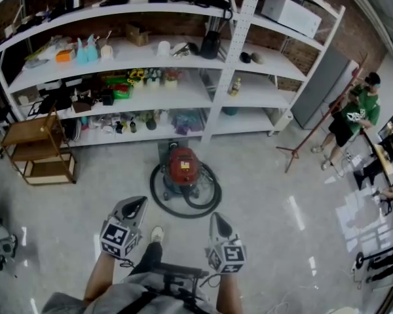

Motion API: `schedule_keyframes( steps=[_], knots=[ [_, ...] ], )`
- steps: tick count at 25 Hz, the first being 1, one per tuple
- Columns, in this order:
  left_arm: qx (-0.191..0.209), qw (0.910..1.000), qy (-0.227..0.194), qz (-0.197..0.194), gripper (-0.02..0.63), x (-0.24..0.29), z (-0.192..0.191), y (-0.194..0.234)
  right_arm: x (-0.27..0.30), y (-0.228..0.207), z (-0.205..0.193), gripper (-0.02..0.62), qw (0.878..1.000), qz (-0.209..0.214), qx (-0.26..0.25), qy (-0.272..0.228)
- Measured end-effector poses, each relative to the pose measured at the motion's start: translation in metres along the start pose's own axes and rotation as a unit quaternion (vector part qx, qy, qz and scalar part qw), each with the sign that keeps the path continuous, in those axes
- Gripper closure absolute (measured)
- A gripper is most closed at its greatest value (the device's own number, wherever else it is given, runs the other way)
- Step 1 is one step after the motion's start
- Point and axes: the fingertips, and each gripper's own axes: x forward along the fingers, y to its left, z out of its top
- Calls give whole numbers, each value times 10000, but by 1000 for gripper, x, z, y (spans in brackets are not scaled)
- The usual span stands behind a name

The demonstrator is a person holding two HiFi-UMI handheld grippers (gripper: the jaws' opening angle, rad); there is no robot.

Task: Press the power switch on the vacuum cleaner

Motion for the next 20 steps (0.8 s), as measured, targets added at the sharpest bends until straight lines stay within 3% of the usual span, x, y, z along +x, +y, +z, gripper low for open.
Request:
schedule_keyframes(
  steps=[20],
  knots=[
    [-67, 9997, 236, -47, 598, 119, 8, 99, 146, -29, 14, 586, 9995, 44, 84, 307]
  ],
)
